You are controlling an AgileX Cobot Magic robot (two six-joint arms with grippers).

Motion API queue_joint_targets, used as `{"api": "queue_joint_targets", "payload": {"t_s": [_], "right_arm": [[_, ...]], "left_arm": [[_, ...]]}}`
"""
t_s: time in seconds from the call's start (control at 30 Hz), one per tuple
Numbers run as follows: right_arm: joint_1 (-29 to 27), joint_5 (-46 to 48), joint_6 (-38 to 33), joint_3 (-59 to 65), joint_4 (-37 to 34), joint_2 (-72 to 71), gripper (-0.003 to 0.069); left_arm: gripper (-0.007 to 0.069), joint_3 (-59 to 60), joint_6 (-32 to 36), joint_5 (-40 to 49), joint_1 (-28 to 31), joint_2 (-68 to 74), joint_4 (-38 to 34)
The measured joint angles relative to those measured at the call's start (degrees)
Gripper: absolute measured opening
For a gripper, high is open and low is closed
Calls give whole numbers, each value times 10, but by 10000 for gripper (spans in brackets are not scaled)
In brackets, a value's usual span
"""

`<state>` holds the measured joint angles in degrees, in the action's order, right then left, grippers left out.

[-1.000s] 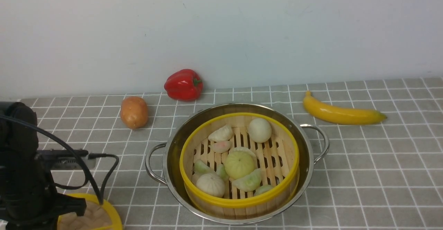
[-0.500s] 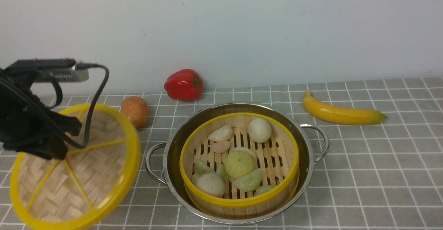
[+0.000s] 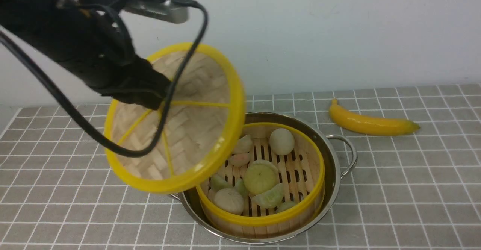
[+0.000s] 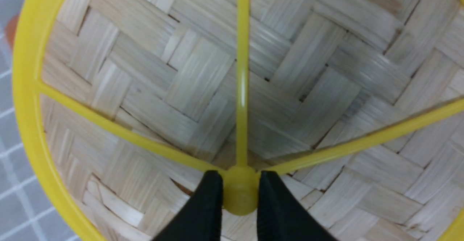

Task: Place the steamer in the pot on the grey tablecloth, and put the lid on the steamer.
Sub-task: 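Place the yellow bamboo steamer lid onto the steamer in the pot with the left gripper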

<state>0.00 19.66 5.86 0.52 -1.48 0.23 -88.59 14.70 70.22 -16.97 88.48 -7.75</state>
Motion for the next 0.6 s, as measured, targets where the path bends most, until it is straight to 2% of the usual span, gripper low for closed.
{"api": "queue_joint_targets", "payload": {"t_s": [0.13,0.27,0.6], "right_arm": [[0,0,0,0,0,0,243],[0,0,0,0,0,0,243],[0,0,0,0,0,0,243]], "left_arm": [[113,-35,21,0,-92,58,42],[113,-43,54,-12,-146,102,93],[113,-43,141,-45,-161,130,86]]}}
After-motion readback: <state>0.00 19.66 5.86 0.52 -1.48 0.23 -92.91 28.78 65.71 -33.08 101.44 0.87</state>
